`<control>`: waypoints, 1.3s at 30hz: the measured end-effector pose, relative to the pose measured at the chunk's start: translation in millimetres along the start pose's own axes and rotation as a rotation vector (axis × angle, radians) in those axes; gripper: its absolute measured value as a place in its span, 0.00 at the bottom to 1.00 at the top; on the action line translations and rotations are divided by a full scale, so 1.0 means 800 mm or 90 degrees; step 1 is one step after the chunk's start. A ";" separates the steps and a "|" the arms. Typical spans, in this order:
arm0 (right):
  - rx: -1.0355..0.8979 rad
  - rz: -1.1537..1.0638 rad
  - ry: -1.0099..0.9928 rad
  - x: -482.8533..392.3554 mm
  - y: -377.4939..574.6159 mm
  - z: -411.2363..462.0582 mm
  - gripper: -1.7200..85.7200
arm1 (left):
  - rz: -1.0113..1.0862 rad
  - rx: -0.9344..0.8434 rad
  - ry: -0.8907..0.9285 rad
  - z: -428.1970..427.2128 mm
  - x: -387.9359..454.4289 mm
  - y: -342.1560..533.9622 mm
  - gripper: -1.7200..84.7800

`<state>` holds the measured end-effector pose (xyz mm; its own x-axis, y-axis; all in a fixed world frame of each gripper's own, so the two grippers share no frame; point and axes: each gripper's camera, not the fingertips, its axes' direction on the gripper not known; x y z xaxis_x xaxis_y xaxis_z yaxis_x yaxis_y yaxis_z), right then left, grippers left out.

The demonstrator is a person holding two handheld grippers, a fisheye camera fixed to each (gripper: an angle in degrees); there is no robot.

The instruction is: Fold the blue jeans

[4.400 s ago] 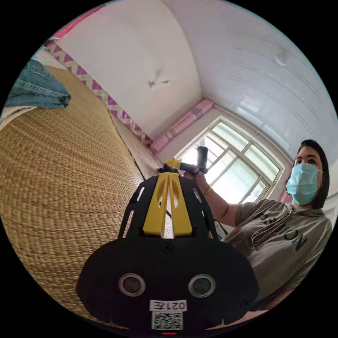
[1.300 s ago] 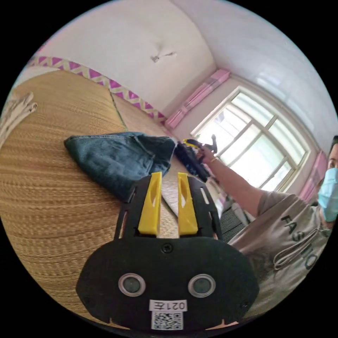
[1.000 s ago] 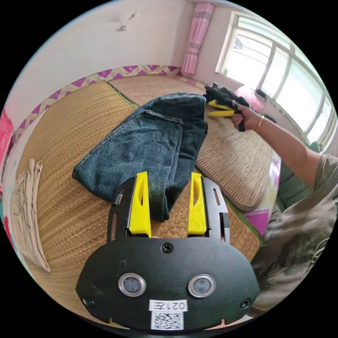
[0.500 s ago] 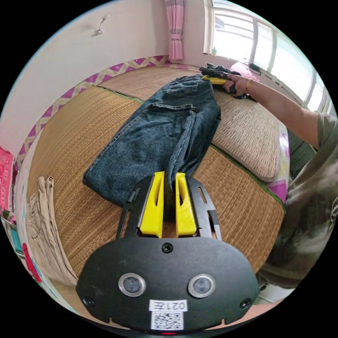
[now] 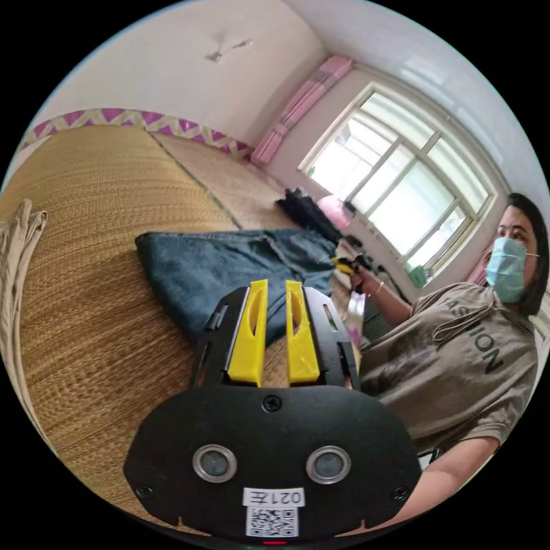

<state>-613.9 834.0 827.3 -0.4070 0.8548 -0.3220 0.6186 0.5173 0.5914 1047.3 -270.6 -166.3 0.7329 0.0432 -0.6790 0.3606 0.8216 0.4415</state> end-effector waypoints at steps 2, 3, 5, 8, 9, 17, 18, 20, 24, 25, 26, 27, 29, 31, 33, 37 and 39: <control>0.003 -0.007 0.019 -0.002 0.006 -0.001 0.03 | 0.005 0.036 -0.018 0.002 0.019 -0.003 0.05; 0.006 0.007 0.010 0.003 0.008 -0.004 0.03 | 0.005 0.035 -0.040 0.013 0.029 -0.007 0.03; 0.005 0.021 0.003 0.014 0.011 -0.010 0.03 | 0.000 0.006 -0.056 0.044 0.037 -0.014 0.02; 0.033 0.025 0.016 0.028 0.019 -0.028 0.03 | -0.007 -0.036 -0.024 0.117 0.054 -0.030 0.02; 0.044 0.022 0.024 0.033 0.021 -0.036 0.03 | 0.005 -0.067 -0.024 0.154 0.070 -0.041 0.05; 0.055 -0.039 0.047 0.054 0.039 -0.037 0.03 | 0.252 -0.310 -0.302 0.395 0.214 -0.069 0.13; 0.063 -0.028 0.030 0.060 0.044 -0.034 0.03 | 0.288 -0.329 -0.328 0.408 0.224 -0.062 0.12; 0.063 -0.029 0.027 0.063 0.048 -0.031 0.03 | 0.305 -0.339 -0.332 0.411 0.226 -0.056 0.12; 0.063 -0.029 0.022 0.069 0.057 -0.022 0.03 | 0.269 -0.373 -0.260 0.400 0.201 -0.047 0.17; 0.062 -0.025 0.017 0.072 0.059 -0.020 0.03 | 0.261 -0.371 -0.254 0.397 0.196 -0.044 0.17; 0.061 -0.023 0.013 0.073 0.060 -0.019 0.03 | 0.247 -0.368 -0.248 0.392 0.184 -0.039 0.17; 0.060 -0.020 0.006 0.076 0.062 -0.018 0.03 | 0.232 -0.368 -0.247 0.391 0.172 -0.033 0.15; 0.059 -0.014 -0.002 0.080 0.065 -0.016 0.03 | 0.231 -0.361 -0.268 0.391 0.158 -0.021 0.14; 0.059 -0.013 -0.004 0.083 0.069 -0.013 0.03 | 0.240 -0.358 -0.273 0.390 0.149 -0.009 0.12; 0.060 -0.017 0.000 0.083 0.073 -0.012 0.03 | 0.205 -0.335 -0.264 0.373 0.124 -0.001 0.04; 0.064 -0.022 0.009 0.083 0.080 -0.009 0.03 | 0.054 -0.208 -0.135 0.294 0.040 0.013 0.01; 0.063 -0.018 0.005 0.085 0.082 -0.008 0.03 | -0.036 -0.070 -0.065 0.204 -0.010 0.032 0.01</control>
<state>-605.8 925.9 848.8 -0.4293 0.8400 -0.3318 0.6703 0.5425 0.5063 1144.4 -342.4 -53.8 0.7698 -0.0587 -0.6356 0.3420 0.8787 0.3330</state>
